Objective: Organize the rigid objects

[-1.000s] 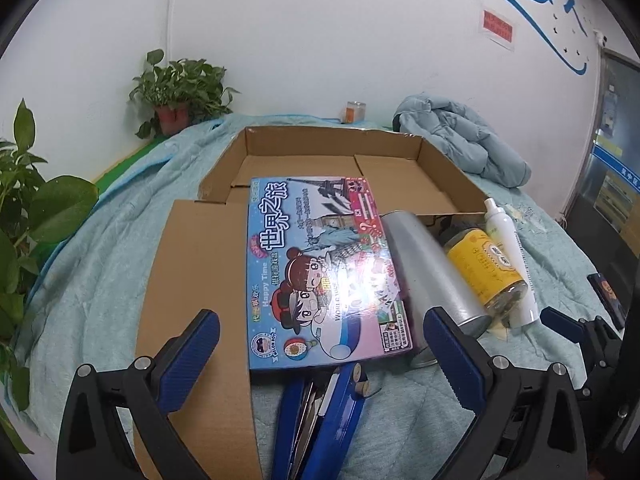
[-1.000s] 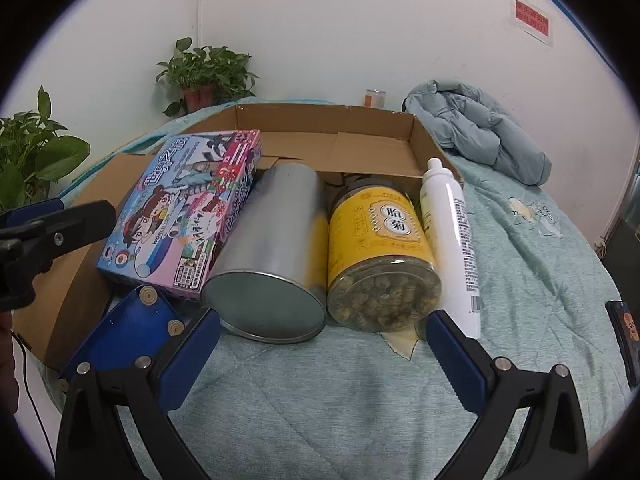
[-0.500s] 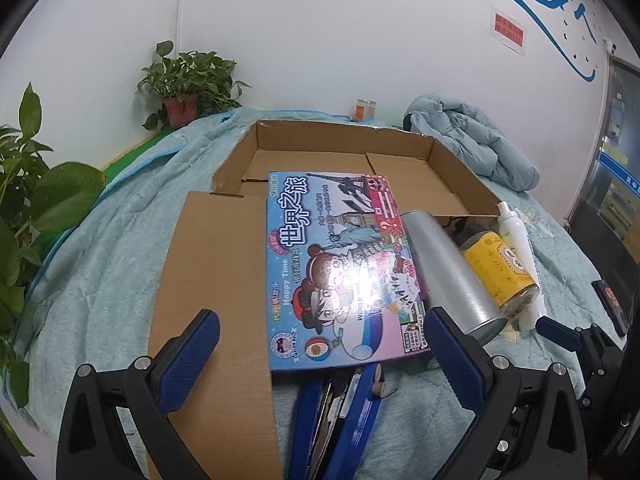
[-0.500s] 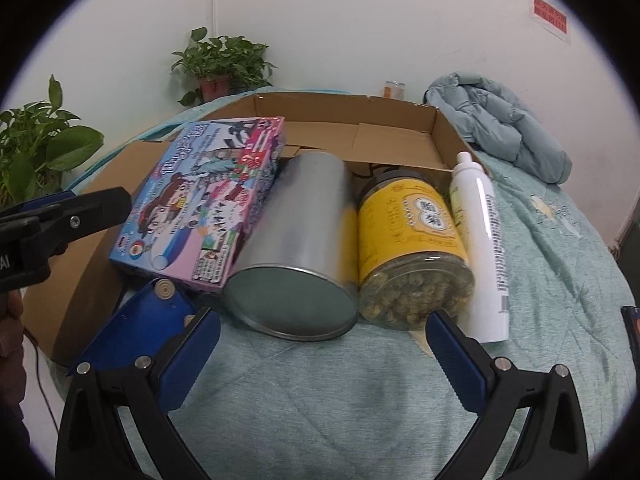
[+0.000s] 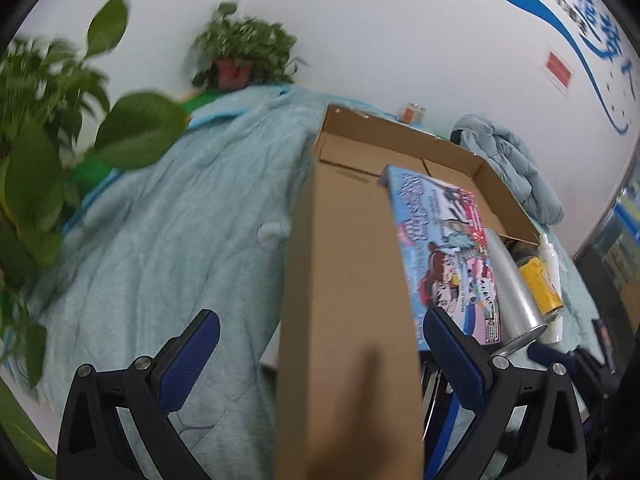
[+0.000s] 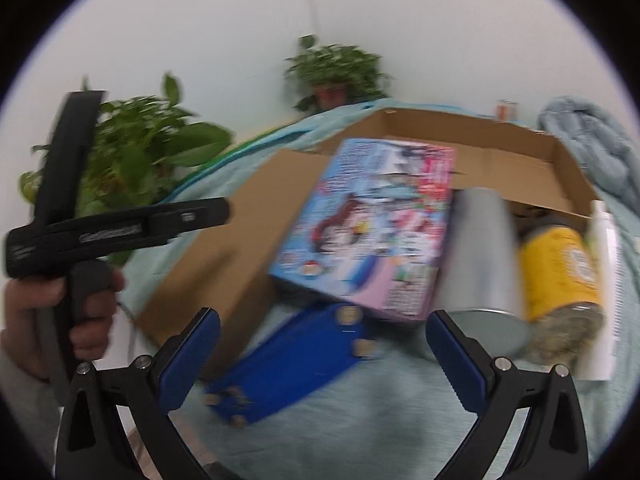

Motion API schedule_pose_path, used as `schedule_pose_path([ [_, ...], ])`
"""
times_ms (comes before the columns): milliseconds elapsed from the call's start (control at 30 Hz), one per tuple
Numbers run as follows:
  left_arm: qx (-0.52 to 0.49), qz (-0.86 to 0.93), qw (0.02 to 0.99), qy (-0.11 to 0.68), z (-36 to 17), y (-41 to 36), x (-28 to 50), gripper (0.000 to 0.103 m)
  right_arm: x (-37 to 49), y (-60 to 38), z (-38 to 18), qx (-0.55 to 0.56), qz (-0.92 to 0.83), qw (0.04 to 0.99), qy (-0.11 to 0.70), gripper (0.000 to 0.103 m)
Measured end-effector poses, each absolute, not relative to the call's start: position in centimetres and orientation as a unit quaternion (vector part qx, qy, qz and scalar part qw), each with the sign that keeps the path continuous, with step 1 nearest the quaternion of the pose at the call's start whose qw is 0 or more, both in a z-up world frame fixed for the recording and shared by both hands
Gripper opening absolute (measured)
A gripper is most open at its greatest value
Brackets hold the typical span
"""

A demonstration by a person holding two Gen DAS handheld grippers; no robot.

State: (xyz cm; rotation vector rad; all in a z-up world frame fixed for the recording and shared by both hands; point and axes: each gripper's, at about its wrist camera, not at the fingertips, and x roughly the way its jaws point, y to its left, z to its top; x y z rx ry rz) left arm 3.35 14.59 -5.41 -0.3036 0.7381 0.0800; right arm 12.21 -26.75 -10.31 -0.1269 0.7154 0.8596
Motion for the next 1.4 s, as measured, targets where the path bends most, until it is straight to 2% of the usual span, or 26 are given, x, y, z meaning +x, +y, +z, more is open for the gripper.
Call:
schedule_pose_path([
  [233, -0.208, -0.077, 0.882, 0.415, -9.0, 16.7, 3.6, 0.101, 12.0, -20.5, -11.3, -0.047, 0.478, 0.780, 0.401, 0.102],
  [367, -0.239, -0.097, 0.862, 0.437, -10.8, 17.0, 4.0, 0.087, 12.3, -18.3, -12.4, -0.057, 0.477, 0.758, 0.441, 0.102],
  [700, -0.266, -0.133, 0.843, 0.448, -12.4, 17.7, 3.8, 0.086, 12.4, -15.0, -13.3, -0.067, 0.466, 0.748, 0.468, 0.101],
  [1067, -0.236, -0.125, 0.856, 0.443, -10.7, 16.4, 3.0, 0.084, 12.0, -15.1, -13.6, -0.071, 0.461, 0.756, 0.459, 0.099],
  [1400, -0.185, -0.130, 0.890, 0.396, -4.7, 14.0, 3.3, 0.083, 11.6, -17.5, -9.7, -0.053, 0.473, 0.787, 0.393, 0.098],
])
